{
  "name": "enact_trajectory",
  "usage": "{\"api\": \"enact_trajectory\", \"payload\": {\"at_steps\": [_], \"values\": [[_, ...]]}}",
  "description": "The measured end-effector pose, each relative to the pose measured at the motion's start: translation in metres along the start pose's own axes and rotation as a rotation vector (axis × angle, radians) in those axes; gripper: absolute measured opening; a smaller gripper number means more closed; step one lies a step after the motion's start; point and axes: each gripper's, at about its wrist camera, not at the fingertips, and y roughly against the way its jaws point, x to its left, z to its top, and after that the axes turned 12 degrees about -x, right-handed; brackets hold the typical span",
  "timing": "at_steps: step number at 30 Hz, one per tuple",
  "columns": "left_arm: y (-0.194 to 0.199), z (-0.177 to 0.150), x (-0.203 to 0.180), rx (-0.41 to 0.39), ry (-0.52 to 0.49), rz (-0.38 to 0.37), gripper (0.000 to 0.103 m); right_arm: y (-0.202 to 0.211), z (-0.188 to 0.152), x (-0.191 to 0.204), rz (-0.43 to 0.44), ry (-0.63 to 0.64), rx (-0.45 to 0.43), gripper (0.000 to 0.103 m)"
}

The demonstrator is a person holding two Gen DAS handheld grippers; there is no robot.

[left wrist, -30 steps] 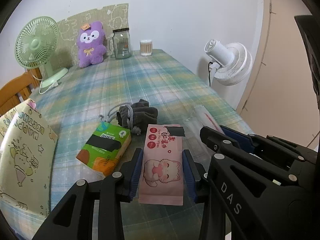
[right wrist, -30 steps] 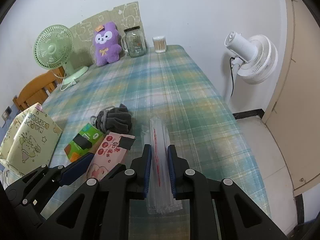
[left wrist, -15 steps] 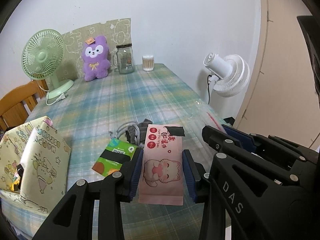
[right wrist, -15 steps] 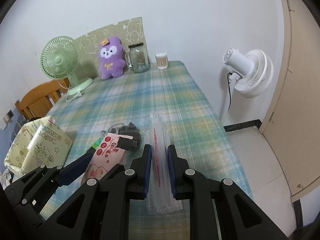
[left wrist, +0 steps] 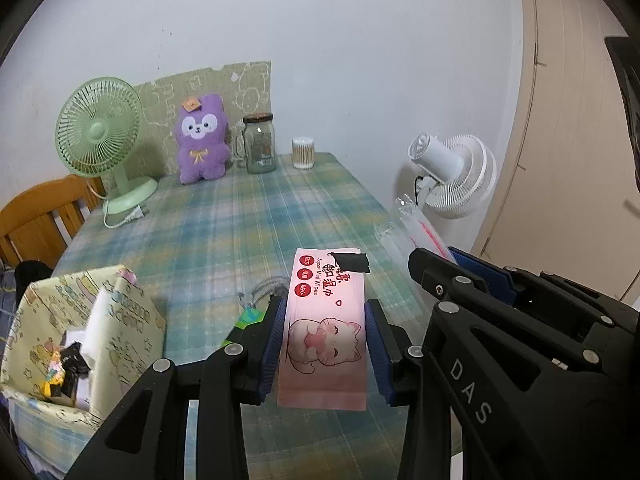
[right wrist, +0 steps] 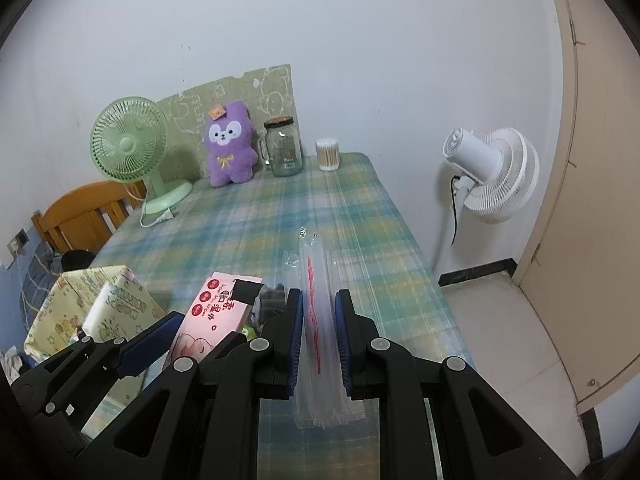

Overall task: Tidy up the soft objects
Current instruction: 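Lift and carry the pink packet and the straw bag with both tools toward the yellow box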

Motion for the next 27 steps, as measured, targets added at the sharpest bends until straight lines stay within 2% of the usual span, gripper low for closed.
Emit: {"api": "enact_trajectory", "payload": {"at_steps": [13, 27], "values": [[0.02, 0.02, 0.015, -0.057, -0.024, 0.015, 0.04, 0.015, 0.019, 0.018, 0.021, -0.011, -0.043, 0.019], [0.035, 0.03, 0.045, -0.083, -0.045, 0.036, 0.041, 0.019, 0.029, 0.056, 0.043, 0.012, -0.062, 0.019]]}}
